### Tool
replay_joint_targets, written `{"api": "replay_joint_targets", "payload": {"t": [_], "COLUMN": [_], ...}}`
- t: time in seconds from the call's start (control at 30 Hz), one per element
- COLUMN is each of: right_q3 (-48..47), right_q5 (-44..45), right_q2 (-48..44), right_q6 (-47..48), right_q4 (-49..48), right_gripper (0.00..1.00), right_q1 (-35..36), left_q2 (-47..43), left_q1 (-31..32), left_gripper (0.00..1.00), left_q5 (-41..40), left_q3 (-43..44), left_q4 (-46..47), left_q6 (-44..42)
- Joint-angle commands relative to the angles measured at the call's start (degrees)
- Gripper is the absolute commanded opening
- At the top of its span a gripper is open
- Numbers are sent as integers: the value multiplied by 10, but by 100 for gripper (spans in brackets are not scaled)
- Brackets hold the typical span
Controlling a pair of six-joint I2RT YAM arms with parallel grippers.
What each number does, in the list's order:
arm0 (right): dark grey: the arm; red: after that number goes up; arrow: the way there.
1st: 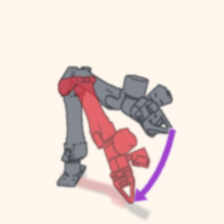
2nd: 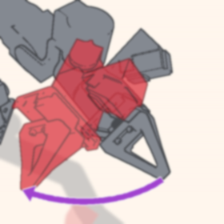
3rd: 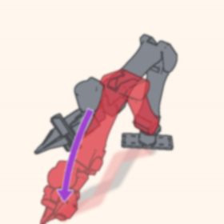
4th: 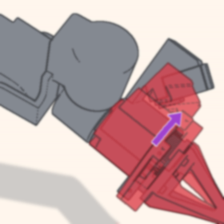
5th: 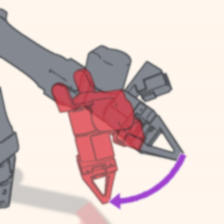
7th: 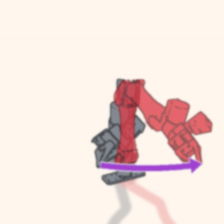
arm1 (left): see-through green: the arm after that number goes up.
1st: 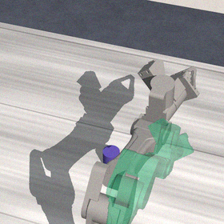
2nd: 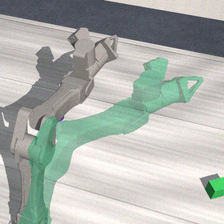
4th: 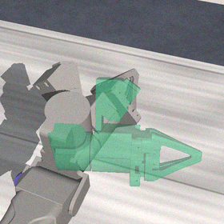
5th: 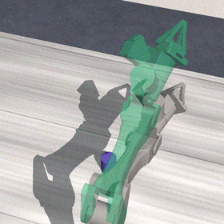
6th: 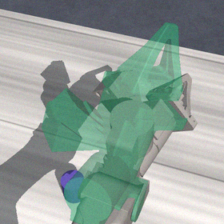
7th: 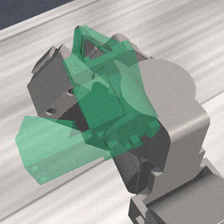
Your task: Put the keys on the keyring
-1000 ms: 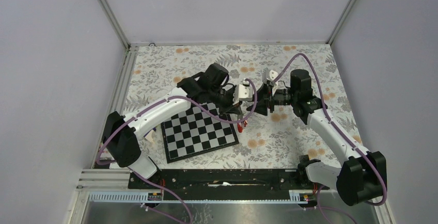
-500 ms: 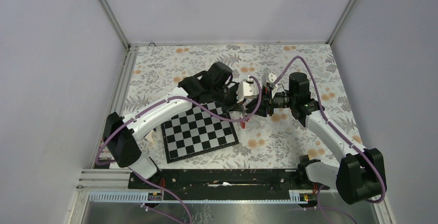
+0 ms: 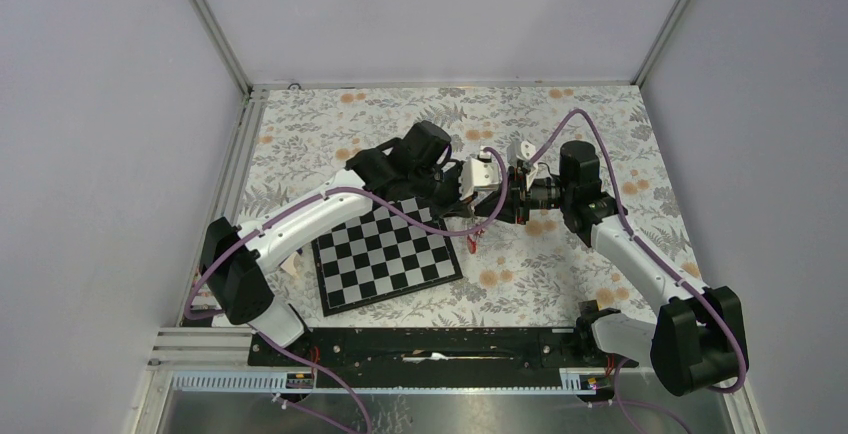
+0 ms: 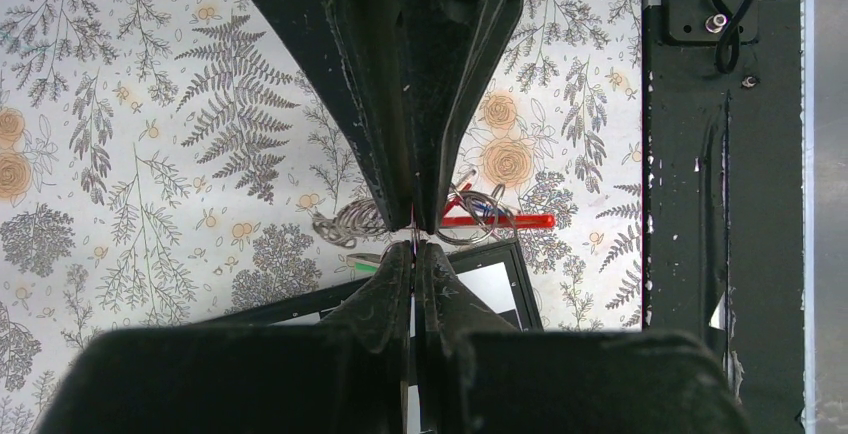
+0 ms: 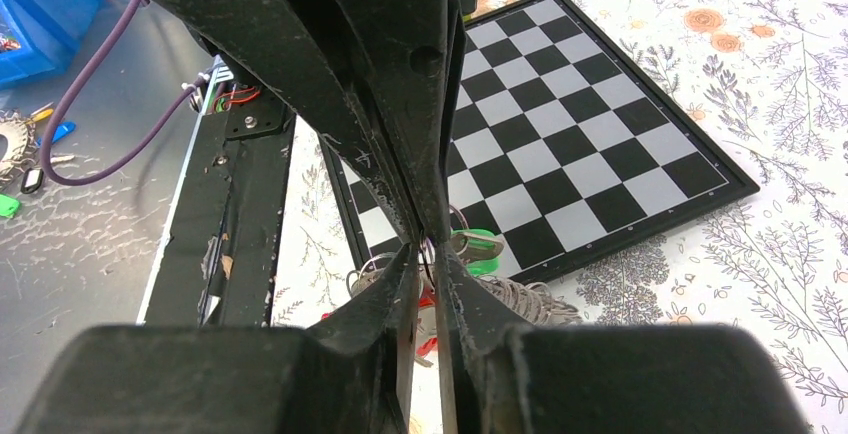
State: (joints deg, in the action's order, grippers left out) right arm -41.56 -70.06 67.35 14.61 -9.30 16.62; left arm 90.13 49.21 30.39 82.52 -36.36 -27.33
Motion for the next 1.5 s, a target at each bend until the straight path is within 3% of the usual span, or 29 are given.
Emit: {"api": "replay_joint_targets", "payload": {"t": [0.0, 0.23, 0.3, 0.43, 0.53, 0.77, 0.9, 1.13, 1.47], "right_q3": [4, 3, -4, -30, -57, -71, -25, -12, -5], "right_q5": [-12, -4, 4, 5, -5, -17, -21, -21, -19], "right_q2": [-1, -7, -10, -13, -6, 8, 2, -1, 0], "right_q6": [-7, -15, -25, -58, -81, -132, -224, -219, -215], "right_q4": [-25, -29, -30, -38, -36, -89, -214, -212, -215], "right_gripper": [14, 0, 0, 0, 0, 0, 0, 0, 0], "right_q1": [7, 8, 8, 7, 8, 8, 7, 7, 7], "left_q2": [-12, -20, -32, -70, -80, -93, -95, -92, -85], "left_q1": [2, 2, 0, -11, -35, -91, -92, -92, -91], "left_gripper": [0, 0, 6, 28, 39, 48, 48, 42, 14], "left_q5": [5, 6, 7, 13, 44, 134, 179, 195, 208], "left_q3": [10, 1, -18, -66, -69, -83, -91, -97, -103], "left_q4": [37, 54, 78, 142, 153, 174, 153, 147, 136], "left_q6": [5, 7, 4, -1, 6, 1, -45, -88, -111]}}
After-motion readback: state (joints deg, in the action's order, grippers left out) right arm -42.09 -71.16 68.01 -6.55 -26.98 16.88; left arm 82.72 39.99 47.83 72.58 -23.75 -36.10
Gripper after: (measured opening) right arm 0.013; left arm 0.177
